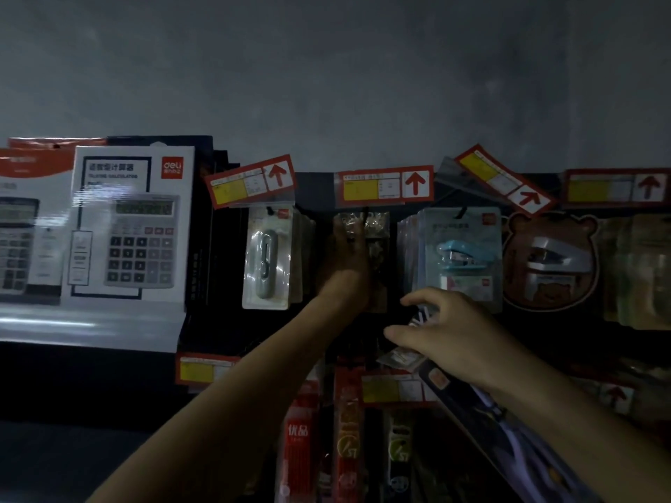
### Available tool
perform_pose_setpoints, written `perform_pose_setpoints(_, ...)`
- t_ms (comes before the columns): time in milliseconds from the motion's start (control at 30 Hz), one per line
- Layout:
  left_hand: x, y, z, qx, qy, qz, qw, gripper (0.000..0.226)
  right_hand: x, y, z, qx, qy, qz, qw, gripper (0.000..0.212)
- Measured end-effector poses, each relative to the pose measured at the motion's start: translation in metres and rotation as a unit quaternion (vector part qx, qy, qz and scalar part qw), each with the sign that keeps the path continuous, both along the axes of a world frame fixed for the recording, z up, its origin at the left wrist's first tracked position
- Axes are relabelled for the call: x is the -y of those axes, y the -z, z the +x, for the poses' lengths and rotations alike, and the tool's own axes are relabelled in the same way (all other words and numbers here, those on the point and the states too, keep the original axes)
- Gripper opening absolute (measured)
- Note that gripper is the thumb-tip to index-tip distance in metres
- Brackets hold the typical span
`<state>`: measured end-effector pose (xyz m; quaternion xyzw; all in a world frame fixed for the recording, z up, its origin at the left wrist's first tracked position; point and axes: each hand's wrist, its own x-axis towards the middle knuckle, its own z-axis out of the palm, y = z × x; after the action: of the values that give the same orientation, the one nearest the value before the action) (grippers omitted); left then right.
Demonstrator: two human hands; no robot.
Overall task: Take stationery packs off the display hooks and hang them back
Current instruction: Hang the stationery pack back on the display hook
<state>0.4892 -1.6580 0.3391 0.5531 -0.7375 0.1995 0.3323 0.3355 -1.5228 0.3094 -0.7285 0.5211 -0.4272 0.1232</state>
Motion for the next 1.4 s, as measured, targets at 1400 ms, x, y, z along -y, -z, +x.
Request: perform_pose_setpoints(1400, 0.073, -0.027, -0.022, -0.003, -0.038, 0.019, 0.999, 0.089, 0.009, 0.001, -0.013, -0.042, 0.02, 0.005, 0.999, 0.047)
